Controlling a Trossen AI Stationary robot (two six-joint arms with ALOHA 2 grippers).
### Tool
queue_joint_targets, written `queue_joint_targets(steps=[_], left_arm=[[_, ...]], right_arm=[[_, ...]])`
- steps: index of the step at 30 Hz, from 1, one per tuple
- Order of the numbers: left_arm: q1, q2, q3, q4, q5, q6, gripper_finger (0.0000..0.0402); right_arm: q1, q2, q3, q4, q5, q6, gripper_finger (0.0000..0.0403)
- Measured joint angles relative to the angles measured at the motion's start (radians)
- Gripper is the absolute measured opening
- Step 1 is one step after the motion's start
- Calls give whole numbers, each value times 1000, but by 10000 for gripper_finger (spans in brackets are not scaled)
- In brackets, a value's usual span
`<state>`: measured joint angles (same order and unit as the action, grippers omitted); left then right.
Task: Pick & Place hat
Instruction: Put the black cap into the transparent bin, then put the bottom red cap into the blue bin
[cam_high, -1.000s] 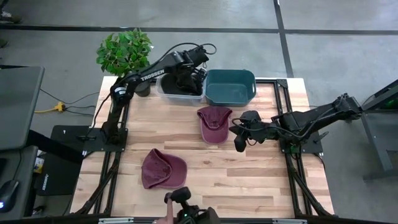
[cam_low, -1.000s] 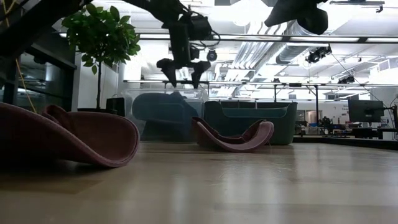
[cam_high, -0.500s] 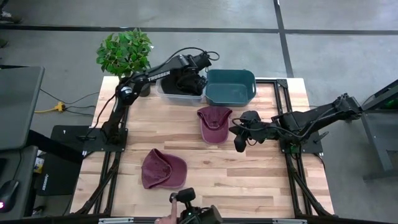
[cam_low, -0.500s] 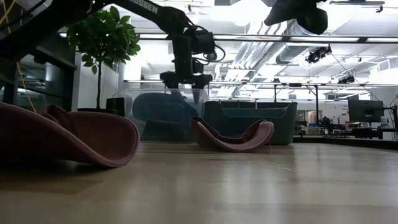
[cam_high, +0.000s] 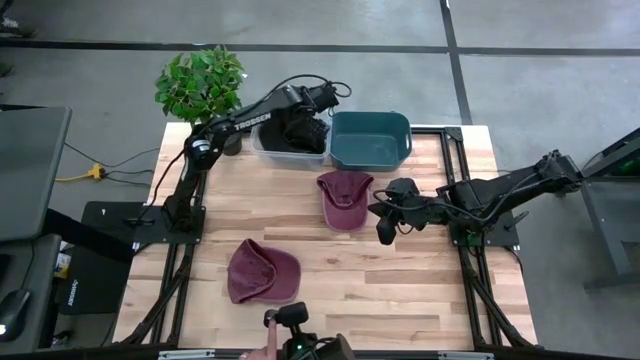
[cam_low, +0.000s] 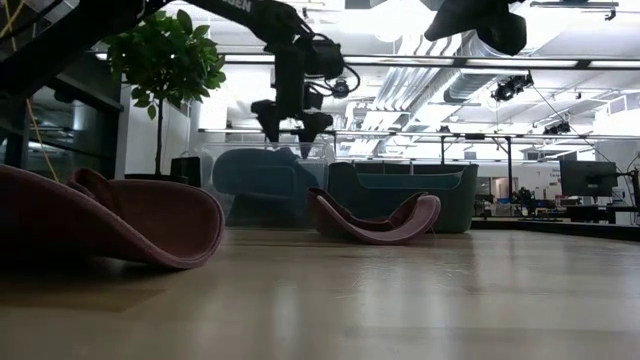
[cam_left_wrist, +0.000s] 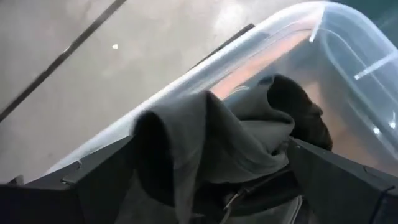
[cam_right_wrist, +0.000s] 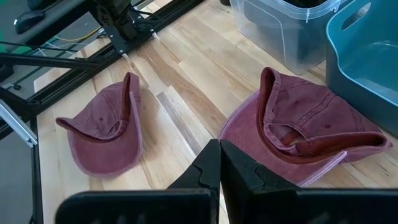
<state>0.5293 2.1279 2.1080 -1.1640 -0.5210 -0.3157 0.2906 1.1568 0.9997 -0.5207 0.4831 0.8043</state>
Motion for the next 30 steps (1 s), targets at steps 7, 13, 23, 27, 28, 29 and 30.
queue_joint_targets(steps=[7, 13, 23, 27, 28, 29, 30], left_arm=[[-17, 0, 129, -123, 4, -7, 399], [-41, -36, 230, -220, 81, -53, 399], [-99, -156, 250, -293, 364, -187, 399], [-132, -193, 248, -369, 566, -183, 399], [-143, -198, 250, -377, 597, -183, 399], [-153, -206, 250, -393, 615, -184, 399], [-163, -216, 246, -412, 616, -187, 399]], right_arm=[[0, 0, 0, 7, 0, -1, 0], [0, 0, 0, 7, 0, -5, 0], [0, 0, 0, 10, -1, -47, 0], [0, -9, 0, 2, -18, -62, 0], [0, -17, 0, -8, -17, -62, 0], [0, -25, 0, -20, -19, -66, 0], [0, -36, 0, -36, -21, -71, 0]])
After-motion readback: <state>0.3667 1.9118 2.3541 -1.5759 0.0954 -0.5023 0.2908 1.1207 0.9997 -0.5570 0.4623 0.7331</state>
